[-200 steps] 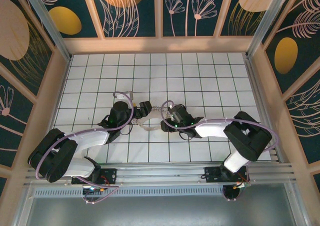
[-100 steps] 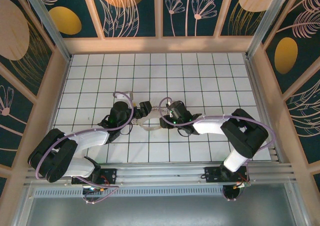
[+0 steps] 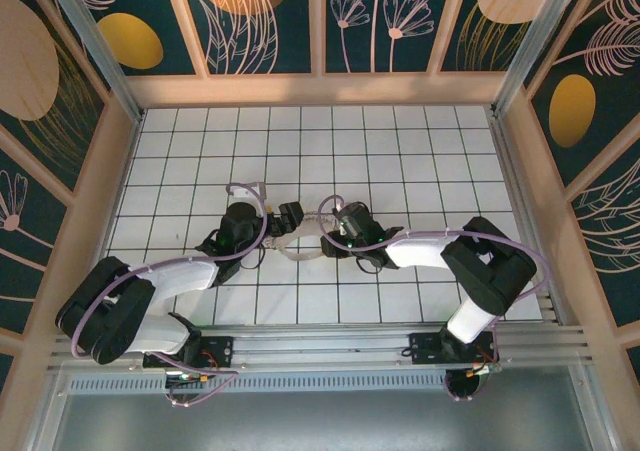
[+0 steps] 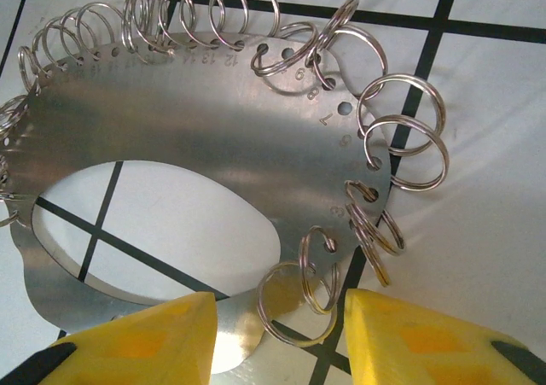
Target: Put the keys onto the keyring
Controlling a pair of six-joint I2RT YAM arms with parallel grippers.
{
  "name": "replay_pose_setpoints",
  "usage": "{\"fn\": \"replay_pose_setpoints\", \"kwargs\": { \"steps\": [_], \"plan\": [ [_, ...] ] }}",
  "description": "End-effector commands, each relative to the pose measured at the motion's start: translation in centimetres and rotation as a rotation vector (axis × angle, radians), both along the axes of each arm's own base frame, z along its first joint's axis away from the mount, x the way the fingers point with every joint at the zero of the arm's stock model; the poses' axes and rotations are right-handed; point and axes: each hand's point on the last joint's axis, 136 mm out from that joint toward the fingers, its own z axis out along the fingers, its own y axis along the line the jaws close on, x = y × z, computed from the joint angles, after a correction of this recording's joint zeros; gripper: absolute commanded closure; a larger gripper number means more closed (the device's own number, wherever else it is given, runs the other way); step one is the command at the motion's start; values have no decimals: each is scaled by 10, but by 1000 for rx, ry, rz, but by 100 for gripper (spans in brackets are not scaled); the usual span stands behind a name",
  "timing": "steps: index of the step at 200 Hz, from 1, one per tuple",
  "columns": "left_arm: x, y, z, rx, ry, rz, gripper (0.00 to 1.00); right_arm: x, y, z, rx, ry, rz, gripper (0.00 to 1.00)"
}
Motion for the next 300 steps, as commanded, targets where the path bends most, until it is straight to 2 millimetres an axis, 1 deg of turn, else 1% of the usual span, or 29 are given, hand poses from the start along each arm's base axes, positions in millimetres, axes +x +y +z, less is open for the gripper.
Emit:
{"fn": "replay_pose_setpoints", "kwargs": {
  "steps": [1, 95, 140, 165, 184, 215, 233, 254, 300],
  "plan": [
    [1, 0, 2, -15, -1, -4, 1, 8, 0, 5, -18, -24, -3, 56],
    [2, -2, 7, -14, -8, -8, 1, 11, 1, 4, -33, -26, -2, 57],
    [1, 0, 5, -10, -5, -5, 1, 10, 1, 0, -32, -15, -4, 57],
    [1, 0, 6, -11, -6, -5, 1, 9, 1, 2, -35, -20, -6, 57],
    [1, 0, 6, -12, -7, -5, 1, 9, -3, 8, -47, -40, -17, 57],
    [0, 0, 7, -14, -9, -8, 1, 10, -5, 31, -49, -101, -28, 57],
    [0, 0, 8, -14, -11, -9, 1, 11, -4, 40, -53, -116, -15, 57],
    [0, 0, 9, -17, -14, -9, 1, 9, 1, 42, -59, -119, 14, 57],
    [-2, 2, 14, -19, -21, -2, 1, 7, 17, 37, -70, -110, 70, 57]
  ]
}}
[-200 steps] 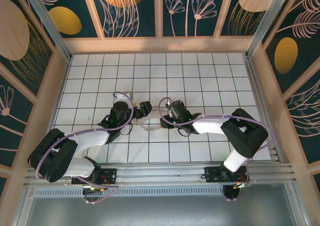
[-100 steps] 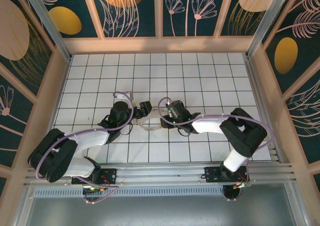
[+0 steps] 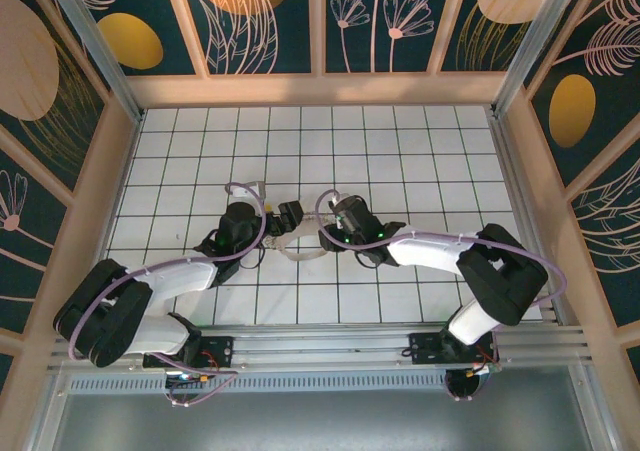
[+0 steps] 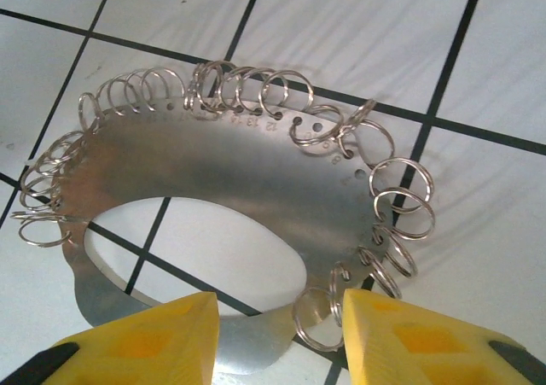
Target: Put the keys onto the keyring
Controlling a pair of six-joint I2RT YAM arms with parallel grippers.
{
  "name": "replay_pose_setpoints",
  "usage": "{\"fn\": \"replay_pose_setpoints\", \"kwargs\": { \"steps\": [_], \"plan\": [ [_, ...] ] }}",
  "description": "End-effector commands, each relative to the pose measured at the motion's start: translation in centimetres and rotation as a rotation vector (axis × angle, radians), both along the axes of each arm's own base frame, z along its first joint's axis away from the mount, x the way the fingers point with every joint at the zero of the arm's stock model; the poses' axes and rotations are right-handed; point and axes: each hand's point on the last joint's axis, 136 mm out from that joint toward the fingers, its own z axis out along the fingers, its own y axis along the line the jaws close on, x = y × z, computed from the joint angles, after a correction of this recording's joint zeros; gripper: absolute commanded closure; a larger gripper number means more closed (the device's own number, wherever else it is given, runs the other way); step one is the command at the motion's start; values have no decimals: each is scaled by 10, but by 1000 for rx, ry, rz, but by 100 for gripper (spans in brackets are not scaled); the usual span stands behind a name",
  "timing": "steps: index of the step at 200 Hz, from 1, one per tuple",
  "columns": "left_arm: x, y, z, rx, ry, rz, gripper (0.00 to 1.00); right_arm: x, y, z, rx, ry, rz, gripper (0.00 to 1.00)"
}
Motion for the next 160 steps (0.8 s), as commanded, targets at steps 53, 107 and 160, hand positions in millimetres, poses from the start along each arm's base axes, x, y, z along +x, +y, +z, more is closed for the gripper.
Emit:
{"fn": "replay_pose_setpoints", "kwargs": {
  "steps": [53, 107, 160],
  "plan": [
    [-1, 4, 7, -6, -9, 6, 1, 2, 20, -4, -34, 1, 62, 57],
    [-1, 4, 5, -6, -7, 5, 1, 3, 20, -17, -64, 18, 67, 57],
    [-1, 4, 6, -8, -10, 6, 1, 4, 12, -27, -118, 15, 53, 57]
  ]
}}
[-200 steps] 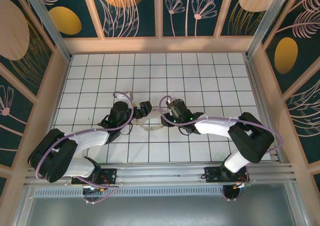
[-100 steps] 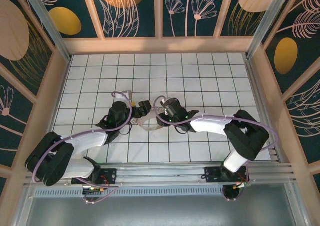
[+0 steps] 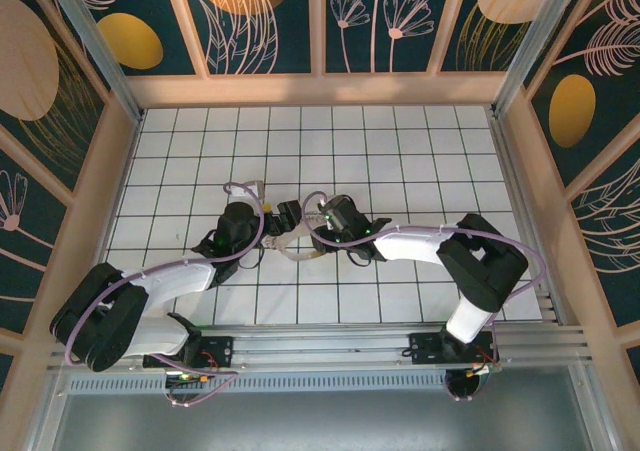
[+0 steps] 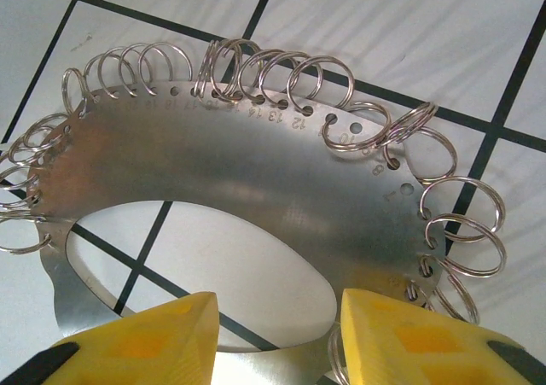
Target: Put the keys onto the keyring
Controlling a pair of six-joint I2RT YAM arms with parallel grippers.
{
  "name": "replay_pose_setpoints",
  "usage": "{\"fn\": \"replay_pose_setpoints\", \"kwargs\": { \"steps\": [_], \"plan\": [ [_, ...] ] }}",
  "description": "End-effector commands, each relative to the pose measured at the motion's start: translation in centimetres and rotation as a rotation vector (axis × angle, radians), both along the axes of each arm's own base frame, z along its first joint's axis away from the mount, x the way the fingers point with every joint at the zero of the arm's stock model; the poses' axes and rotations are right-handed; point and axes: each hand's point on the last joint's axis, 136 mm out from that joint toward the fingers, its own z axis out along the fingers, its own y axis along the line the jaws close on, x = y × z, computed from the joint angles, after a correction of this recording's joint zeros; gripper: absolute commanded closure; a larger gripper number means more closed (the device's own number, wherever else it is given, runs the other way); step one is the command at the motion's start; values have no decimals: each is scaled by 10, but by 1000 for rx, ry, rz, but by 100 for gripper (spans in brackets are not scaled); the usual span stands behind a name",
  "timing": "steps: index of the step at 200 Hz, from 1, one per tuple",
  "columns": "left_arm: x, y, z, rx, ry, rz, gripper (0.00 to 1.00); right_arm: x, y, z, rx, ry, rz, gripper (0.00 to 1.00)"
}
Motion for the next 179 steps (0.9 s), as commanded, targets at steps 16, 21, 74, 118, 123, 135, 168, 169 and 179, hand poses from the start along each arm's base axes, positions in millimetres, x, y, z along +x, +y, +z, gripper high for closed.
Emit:
{"fn": "replay_pose_setpoints", "kwargs": {
  "steps": [16, 21, 74, 118, 123, 135, 168, 169, 179],
  "plan": [
    [0, 3, 2, -4, -7, 3, 1, 1, -6, -10, -78, -8, 3, 57],
    [0, 3, 2, -4, -7, 4, 1, 1, -8, -11, -84, -8, 2, 57],
    [0, 3, 1, -3, -6, 5, 1, 1, -14, -13, -109, -16, -8, 57],
    [1, 3, 2, -5, -9, 7, 1, -1, -19, -14, -126, -18, -10, 61],
    [1, 3, 3, -6, -9, 7, 1, -1, -20, -14, -126, -20, -10, 62],
    [1, 3, 3, -8, -9, 8, 1, -2, -21, -14, -128, -21, -6, 62],
    [1, 2, 3, -9, -7, 5, 1, -6, -19, -10, -122, -40, 38, 61],
    [1, 2, 3, -8, -7, 5, 1, -6, -19, -10, -123, -40, 40, 61],
    [1, 2, 2, -10, -6, 6, 1, -8, -18, -9, -126, -46, 56, 61]
  ]
}}
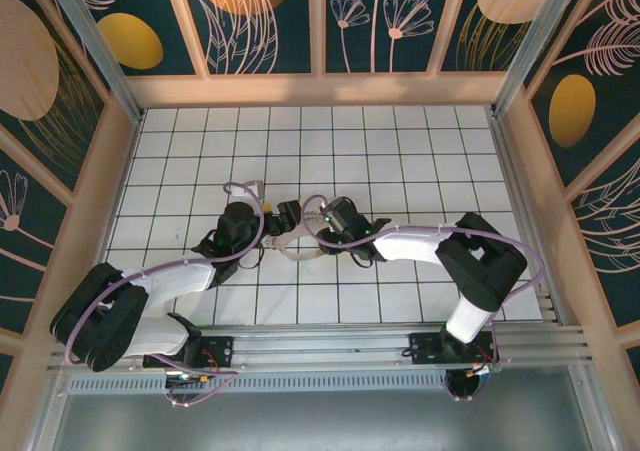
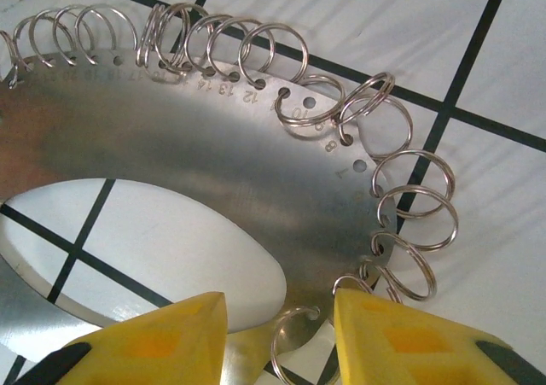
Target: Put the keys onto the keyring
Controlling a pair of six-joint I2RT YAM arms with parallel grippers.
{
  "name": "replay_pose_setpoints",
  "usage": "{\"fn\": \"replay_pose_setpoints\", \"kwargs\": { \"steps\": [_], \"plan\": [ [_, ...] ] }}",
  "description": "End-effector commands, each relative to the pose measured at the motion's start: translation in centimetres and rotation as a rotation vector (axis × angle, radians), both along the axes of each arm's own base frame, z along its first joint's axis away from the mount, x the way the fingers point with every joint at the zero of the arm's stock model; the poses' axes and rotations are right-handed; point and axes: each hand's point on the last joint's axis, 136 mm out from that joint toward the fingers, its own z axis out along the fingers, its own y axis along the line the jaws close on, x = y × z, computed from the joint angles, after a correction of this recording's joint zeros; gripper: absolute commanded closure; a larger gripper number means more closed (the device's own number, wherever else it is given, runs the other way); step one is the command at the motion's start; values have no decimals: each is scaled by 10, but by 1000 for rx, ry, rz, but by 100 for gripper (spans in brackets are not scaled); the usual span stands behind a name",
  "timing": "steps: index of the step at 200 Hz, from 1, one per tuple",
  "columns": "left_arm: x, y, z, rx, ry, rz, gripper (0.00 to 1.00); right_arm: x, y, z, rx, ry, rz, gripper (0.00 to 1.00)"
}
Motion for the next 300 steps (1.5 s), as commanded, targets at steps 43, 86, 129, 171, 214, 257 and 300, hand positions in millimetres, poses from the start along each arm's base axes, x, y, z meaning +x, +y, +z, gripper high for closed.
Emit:
{"fn": "replay_pose_setpoints", "kwargs": {
  "steps": [43, 86, 129, 171, 214, 257, 300],
  "plan": [
    [1, 1, 2, -12, -4, 4, 1, -10, -4, 1, -77, -51, 100, 60],
    [2, 1, 3, -16, -5, 5, 1, -3, -14, -3, -171, -99, 87, 61],
    [2, 0, 2, -20, -4, 4, 1, -2, -18, -10, -231, -118, 88, 61],
    [2, 0, 3, -22, -3, 3, 1, -5, -15, -12, -268, -139, 116, 62],
    [2, -1, 2, -26, -2, 1, 1, -5, -16, -17, -321, -158, 125, 66],
    [2, -1, 3, -29, -2, 0, 1, -1, -19, -16, -353, -182, 106, 80],
    [3, -2, 6, -34, -8, -2, 1, 9, -17, -2, -354, -225, 90, 100]
  ]
}}
